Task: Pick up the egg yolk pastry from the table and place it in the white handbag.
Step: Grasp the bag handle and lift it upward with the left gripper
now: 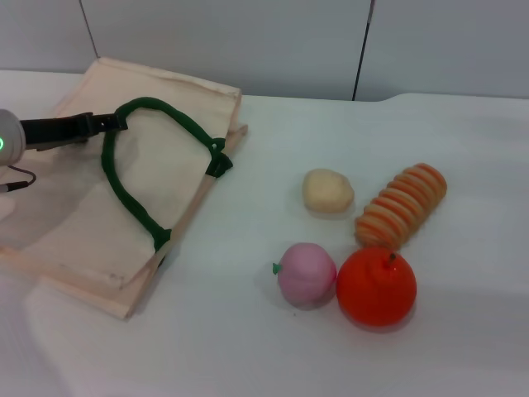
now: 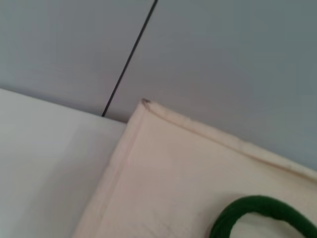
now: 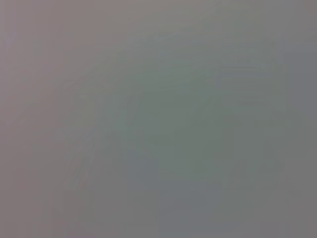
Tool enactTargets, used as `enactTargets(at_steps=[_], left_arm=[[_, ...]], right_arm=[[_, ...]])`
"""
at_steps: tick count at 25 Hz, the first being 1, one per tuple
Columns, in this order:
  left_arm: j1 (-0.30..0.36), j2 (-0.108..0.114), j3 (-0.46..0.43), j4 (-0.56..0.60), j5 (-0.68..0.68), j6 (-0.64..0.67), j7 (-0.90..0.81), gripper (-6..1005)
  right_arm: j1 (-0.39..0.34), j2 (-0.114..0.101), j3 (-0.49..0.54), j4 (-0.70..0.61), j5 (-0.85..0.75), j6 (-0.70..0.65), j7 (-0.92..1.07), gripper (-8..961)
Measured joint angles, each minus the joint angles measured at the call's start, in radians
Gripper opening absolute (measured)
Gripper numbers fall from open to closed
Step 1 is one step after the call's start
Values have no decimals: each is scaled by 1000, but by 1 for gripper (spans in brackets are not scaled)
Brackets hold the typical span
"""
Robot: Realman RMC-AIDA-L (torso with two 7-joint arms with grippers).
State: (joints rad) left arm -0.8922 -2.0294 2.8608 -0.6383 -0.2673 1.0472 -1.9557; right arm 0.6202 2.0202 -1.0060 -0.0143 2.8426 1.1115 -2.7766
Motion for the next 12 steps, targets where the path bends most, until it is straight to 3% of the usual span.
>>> enactTargets(at_steps=[12], left_arm=[[-62,3,2,15,144,-24,-45,872]], right_arm=[[0,1,0,-3,0,4,0,849]])
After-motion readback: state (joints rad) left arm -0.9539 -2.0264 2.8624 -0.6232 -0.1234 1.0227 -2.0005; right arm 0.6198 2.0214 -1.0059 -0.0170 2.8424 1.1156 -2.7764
